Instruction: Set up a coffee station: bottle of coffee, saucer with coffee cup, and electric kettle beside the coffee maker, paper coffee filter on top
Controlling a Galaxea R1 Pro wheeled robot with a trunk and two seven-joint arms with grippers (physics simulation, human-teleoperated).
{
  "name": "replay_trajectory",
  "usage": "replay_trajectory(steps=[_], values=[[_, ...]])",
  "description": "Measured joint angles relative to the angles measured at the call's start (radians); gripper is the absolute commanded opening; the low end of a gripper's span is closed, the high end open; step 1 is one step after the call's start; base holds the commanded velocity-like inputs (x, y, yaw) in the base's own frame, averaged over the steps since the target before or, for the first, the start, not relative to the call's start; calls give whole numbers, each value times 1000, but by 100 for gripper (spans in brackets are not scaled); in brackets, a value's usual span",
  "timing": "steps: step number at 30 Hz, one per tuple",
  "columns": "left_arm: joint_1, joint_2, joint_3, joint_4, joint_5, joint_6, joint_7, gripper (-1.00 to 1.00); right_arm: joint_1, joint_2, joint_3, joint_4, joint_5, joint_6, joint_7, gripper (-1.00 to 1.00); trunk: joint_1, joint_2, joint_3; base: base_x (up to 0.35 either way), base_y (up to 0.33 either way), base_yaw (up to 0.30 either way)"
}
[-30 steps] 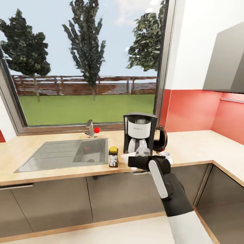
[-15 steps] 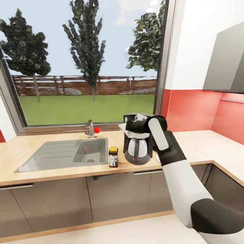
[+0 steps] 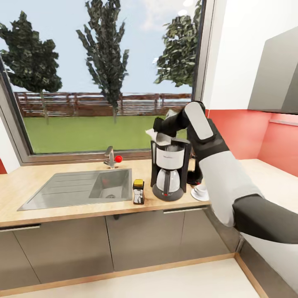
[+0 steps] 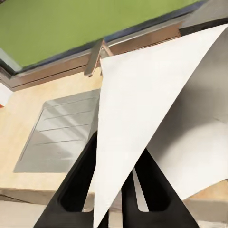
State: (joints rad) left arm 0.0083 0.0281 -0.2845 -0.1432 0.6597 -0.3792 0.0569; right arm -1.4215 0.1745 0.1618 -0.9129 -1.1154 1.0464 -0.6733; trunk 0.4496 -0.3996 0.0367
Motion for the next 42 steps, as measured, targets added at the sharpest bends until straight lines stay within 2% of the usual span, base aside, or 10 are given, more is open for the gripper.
replay_trajectory(steps=[2,3,6,10,12,18,24,31,42], values=[[0,1,1,0,0,0,0,100,-42,0,0,55,-49,-21,-33,-100,0,0,0,0,0,0],[0,1,1,0,0,0,0,100,-78,0,0,98,-91,-37,-70,-100,0,0,0,0,0,0],[0,2,1,0,0,-1,0,100,-137,0,0,161,-134,-45,-143,-100,0,0,0,0,0,0],[0,1,1,0,0,-2,0,100,-209,0,1,268,-151,-35,-201,-100,0,0,0,0,0,0],[0,-1,0,0,-1,-2,0,100,-258,0,0,369,-152,-10,-217,-100,0,0,0,0,0,0],[0,0,2,0,0,-3,0,100,-405,0,-1,616,-151,-3,-229,-100,0,0,0,0,0,0],[0,1,4,0,2,-9,0,100,-511,0,-1,790,-146,-3,-231,-100,0,0,0,0,0,0],[0,1,4,0,3,-11,0,100,-570,0,-3,905,-143,-3,-246,-100,0,0,0,0,0,0],[0,0,3,0,2,-11,0,100,-580,0,-4,944,-143,-2,-282,-100,0,0,0,0,0,0]])
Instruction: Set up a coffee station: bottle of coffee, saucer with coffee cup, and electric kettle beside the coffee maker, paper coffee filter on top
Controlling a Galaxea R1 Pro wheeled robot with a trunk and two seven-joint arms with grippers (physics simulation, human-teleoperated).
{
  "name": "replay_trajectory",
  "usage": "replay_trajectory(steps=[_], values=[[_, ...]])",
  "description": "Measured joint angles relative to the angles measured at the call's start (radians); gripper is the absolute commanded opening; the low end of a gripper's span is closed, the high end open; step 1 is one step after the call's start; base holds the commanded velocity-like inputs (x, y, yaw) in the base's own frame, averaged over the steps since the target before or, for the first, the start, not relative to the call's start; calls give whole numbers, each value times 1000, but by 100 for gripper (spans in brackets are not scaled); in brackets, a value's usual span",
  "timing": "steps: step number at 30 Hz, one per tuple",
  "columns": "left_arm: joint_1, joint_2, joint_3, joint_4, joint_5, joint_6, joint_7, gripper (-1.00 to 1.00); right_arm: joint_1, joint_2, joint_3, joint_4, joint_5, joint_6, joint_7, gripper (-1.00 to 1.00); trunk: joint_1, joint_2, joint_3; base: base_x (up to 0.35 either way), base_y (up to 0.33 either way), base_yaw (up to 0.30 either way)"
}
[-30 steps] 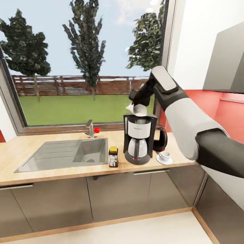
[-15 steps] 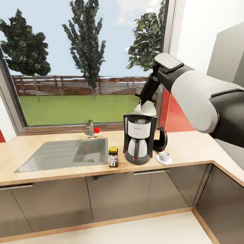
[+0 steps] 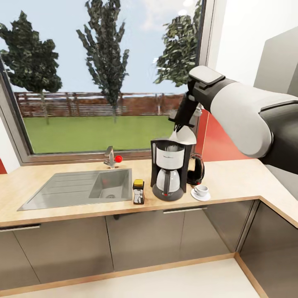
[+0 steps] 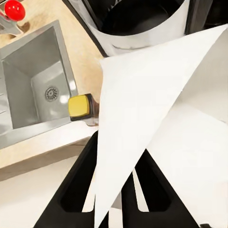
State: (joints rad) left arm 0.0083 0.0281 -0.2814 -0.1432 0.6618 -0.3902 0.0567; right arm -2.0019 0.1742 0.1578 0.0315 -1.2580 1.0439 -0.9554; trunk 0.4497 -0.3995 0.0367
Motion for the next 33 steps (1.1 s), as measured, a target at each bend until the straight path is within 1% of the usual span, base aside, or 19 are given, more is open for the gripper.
replay_trajectory(steps=[4,8,9,10,12,18,23,30,33], values=[[0,0,-1,0,0,0,-1,100,1,0,3,2,1,0,-16,-100,0,0,0,0,0,0],[0,-1,-1,0,-2,0,-1,100,1,0,38,2,24,0,-41,-100,0,0,0,0,0,0],[0,-1,-1,0,-2,0,-1,100,1,0,53,2,40,0,-43,-100,0,0,0,0,0,0],[0,-1,-1,0,-1,0,-1,100,1,0,58,2,48,0,-43,-100,0,0,0,0,0,0],[0,-1,-1,0,-2,0,-1,100,3,0,72,2,85,0,-39,-100,0,0,0,0,0,0],[0,-1,-2,0,-1,0,-1,100,6,0,81,-3,140,0,-32,-100,0,0,0,0,0,0],[0,-1,-2,0,-2,0,-1,100,10,0,82,-6,155,0,-30,-100,0,0,0,0,0,0],[0,-1,-2,0,-1,0,-1,100,13,0,82,-7,156,0,-29,-100,0,0,0,1,4,0],[0,-1,-2,0,-1,0,-1,100,14,0,80,-7,155,1,-27,-100,0,0,0,89,135,0]])
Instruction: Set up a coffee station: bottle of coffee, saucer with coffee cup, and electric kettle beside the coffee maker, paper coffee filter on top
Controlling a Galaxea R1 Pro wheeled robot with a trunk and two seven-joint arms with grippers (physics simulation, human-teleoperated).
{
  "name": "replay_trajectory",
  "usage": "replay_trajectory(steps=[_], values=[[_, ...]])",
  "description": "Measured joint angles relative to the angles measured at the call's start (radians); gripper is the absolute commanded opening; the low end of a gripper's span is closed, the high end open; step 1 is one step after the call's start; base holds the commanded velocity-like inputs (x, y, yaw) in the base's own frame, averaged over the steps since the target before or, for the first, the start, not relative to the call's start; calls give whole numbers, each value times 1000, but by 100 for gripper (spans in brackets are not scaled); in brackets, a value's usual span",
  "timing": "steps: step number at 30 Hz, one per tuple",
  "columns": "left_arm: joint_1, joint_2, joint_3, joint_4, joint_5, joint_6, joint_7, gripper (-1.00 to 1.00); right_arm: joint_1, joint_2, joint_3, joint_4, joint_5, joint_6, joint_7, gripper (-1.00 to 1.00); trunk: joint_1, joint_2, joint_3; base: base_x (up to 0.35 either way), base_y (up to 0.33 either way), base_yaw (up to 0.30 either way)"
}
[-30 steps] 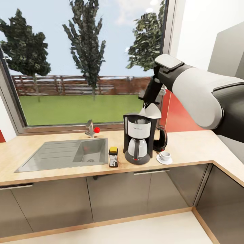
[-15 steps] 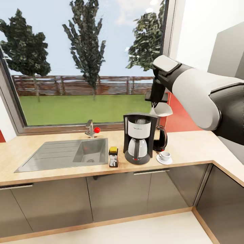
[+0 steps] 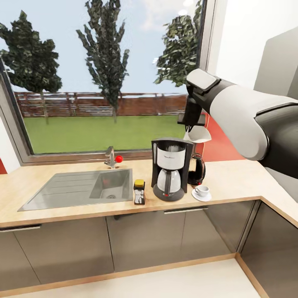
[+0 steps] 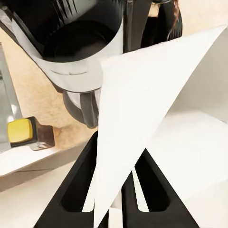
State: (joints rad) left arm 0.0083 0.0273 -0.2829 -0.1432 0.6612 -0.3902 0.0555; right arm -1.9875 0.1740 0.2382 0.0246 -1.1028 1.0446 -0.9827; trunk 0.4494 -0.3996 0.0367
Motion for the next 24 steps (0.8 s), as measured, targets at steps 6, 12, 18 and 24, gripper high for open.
replay_trajectory(steps=[6,12,18,24], values=[[0,1,0,0,1,0,0,100,13,0,-2,1,-1,0,36,-100,0,0,0,171,230,0],[0,1,0,0,0,0,0,100,37,0,0,3,1,0,65,-100,0,0,0,94,115,49],[0,1,0,1,0,0,-5,100,56,0,0,6,2,0,59,-100,0,0,0,12,15,182],[0,0,-1,1,0,0,-6,100,77,0,0,8,5,0,6,-100,0,0,0,1,1,183]])
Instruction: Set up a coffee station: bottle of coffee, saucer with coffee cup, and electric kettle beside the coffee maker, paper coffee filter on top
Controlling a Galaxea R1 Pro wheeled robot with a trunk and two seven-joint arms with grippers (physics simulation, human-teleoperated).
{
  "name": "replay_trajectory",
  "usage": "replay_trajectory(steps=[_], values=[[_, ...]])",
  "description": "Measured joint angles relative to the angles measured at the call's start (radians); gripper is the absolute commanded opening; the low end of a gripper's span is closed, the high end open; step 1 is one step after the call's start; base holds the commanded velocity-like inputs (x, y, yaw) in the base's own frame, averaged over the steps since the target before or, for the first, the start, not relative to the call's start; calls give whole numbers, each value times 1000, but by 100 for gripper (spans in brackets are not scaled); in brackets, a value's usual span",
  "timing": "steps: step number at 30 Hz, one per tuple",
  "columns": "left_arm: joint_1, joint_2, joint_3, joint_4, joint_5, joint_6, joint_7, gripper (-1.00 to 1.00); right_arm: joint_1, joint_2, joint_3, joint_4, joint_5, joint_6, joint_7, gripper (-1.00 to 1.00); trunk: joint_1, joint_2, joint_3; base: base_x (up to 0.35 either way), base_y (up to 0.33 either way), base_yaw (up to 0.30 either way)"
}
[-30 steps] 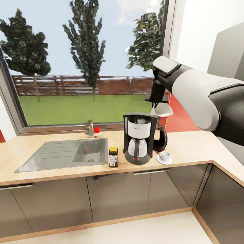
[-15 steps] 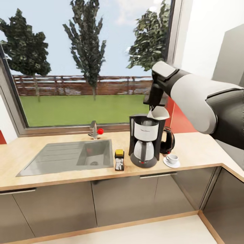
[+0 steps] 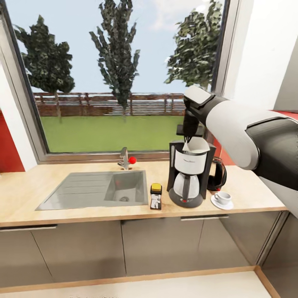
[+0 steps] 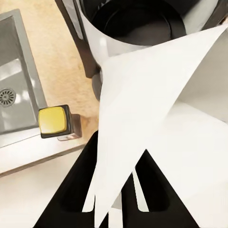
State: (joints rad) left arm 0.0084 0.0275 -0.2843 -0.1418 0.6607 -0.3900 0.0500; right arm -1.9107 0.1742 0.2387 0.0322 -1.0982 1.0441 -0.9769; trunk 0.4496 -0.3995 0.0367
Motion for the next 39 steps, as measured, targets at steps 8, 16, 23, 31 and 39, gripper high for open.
replay_trajectory(steps=[8,16,23,31,39], values=[[0,0,0,4,-1,0,0,100,2,0,1,0,-3,0,-79,-100,0,0,0,0,0,160],[0,0,0,15,-3,0,0,100,2,0,1,-1,-9,0,-94,-100,0,0,0,0,16,125],[0,0,0,16,-6,0,0,100,2,0,-1,0,-8,-1,-153,-100,0,0,0,0,47,96],[0,0,0,17,-7,0,0,100,2,0,-3,1,-8,-2,-246,-100,0,0,0,0,3,26],[0,0,0,17,-7,0,0,100,3,0,0,1,1,-3,-254,-100,0,0,0,0,0,-5]])
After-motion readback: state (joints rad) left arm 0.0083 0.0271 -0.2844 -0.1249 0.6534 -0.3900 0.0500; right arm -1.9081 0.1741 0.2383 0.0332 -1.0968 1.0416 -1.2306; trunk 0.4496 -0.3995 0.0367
